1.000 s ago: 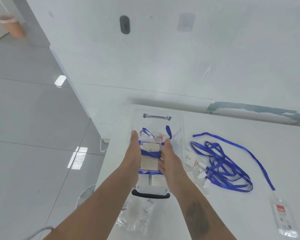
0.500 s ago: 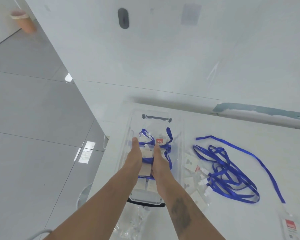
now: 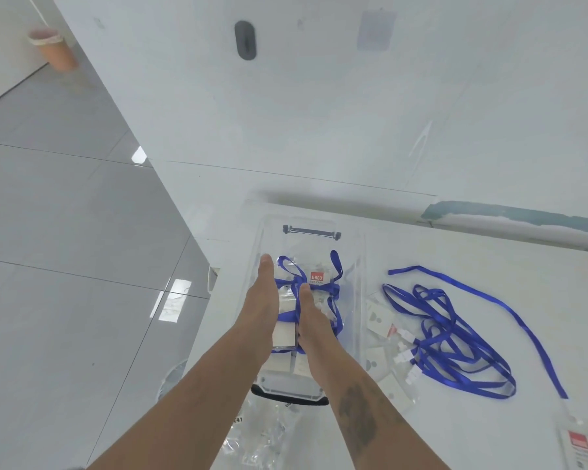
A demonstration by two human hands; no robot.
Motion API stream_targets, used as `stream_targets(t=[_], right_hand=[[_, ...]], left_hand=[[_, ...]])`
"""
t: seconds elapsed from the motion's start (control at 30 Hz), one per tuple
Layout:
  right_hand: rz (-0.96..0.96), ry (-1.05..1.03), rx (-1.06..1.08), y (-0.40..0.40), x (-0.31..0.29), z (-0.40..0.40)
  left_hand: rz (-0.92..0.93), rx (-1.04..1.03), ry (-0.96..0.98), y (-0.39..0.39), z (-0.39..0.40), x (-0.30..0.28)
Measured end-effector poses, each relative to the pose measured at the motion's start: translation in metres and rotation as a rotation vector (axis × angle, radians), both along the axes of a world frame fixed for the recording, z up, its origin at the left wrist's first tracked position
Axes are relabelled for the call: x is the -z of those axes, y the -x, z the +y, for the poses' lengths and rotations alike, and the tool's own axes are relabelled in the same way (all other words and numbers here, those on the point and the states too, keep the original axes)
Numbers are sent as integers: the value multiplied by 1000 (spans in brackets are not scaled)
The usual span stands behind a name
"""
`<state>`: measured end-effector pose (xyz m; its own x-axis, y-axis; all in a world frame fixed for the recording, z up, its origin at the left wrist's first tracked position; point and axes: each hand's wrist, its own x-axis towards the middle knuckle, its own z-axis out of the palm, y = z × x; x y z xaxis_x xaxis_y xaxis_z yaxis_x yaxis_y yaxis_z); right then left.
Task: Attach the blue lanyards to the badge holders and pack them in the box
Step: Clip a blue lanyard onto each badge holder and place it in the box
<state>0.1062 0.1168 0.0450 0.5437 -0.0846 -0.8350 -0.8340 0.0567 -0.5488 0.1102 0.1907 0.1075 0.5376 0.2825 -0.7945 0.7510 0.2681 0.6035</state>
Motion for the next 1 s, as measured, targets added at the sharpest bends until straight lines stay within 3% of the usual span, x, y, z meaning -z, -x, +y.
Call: stream_targets(t=[0.13, 0.47, 0.63, 0.73, 1.0], right_hand=[[-32, 60, 6, 0, 16, 12], [-51, 35, -127, 7, -66, -13], [-200, -68, 8, 19, -101, -34], [-389, -93, 75, 28, -123, -56], [-646, 109, 185, 55, -157, -143]], left_hand=[[-51, 14, -4, 0, 6, -9], [-151, 68, 14, 8, 15, -8], [-314, 118, -19, 13, 10, -24], [-404, 166, -64, 12, 5, -35], [-605, 257, -115, 28, -43, -63]])
